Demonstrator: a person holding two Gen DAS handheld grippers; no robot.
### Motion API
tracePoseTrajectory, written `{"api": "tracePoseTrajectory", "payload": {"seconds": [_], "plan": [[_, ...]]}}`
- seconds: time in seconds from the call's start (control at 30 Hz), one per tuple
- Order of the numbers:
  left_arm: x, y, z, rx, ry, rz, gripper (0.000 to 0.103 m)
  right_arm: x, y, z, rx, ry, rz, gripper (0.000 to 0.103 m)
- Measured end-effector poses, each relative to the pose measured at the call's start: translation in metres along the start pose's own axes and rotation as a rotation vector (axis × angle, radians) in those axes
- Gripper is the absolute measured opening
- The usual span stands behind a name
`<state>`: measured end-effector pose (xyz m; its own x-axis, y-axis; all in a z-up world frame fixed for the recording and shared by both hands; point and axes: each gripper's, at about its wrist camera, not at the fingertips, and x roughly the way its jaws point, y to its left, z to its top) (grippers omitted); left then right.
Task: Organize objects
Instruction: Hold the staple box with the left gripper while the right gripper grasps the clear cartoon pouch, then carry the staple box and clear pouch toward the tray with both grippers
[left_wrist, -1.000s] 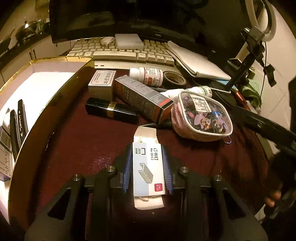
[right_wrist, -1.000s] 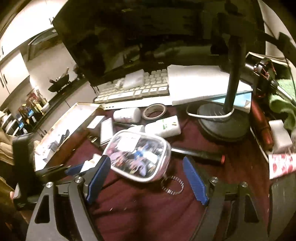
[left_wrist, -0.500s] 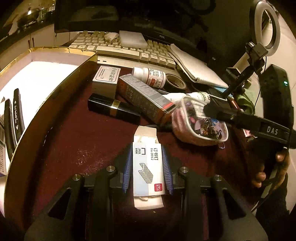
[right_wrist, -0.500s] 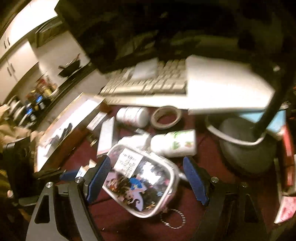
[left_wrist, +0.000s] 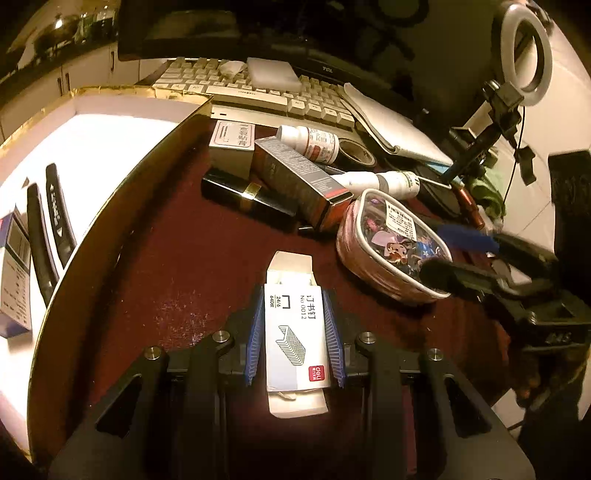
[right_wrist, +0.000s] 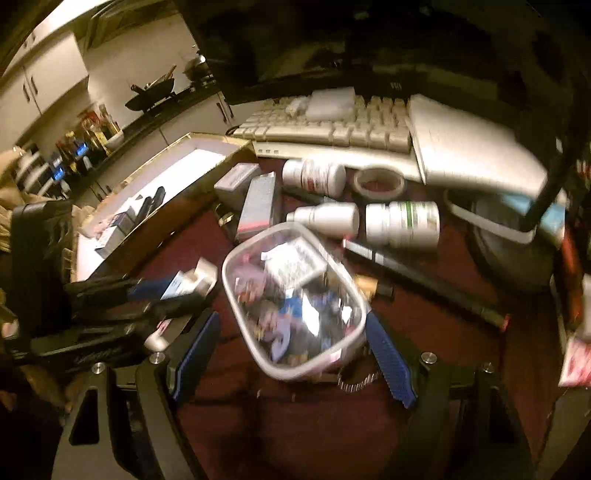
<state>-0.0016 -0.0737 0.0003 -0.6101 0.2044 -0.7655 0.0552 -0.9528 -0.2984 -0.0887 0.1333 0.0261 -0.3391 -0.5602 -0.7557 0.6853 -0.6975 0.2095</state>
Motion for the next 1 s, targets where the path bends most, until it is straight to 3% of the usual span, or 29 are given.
{"api": "tracePoseTrajectory", "payload": {"seconds": [0.13, 0.23, 0.3, 0.4, 0.7, 0.83, 1.0], "plan": [[-0.002, 0.002, 0.001, 0.005, -0.003, 0.04, 0.03, 0.007, 0.013, 0.021, -0.18, -0.042, -0.085, 0.081], [-0.004, 0.006, 0.003, 0.0, 0.006, 0.03, 0.03, 0.021, 0.02, 0.024, -0.262, 0.023, -0.007, 0.081], [-0.003, 0.01, 0.005, -0.008, 0.001, 0.043, 0.03, 0.027, 0.025, 0.018, -0.313, 0.049, -0.039, 0.081], [-0.004, 0.015, 0.006, -0.022, 0.007, 0.024, 0.03, 0.037, 0.035, 0.006, -0.411, 0.043, -0.155, 0.081], [-0.006, 0.013, 0.003, -0.008, 0.009, 0.046, 0.03, 0.031, -0.003, 0.004, -0.187, 0.008, -0.078, 0.081], [-0.008, 0.015, 0.0, -0.006, 0.01, 0.055, 0.03, 0.023, 0.005, 0.005, -0.164, -0.002, -0.033, 0.08], [-0.012, 0.014, -0.004, -0.03, 0.01, 0.058, 0.03, 0.019, 0.011, 0.004, -0.116, -0.022, -0.063, 0.077]]}}
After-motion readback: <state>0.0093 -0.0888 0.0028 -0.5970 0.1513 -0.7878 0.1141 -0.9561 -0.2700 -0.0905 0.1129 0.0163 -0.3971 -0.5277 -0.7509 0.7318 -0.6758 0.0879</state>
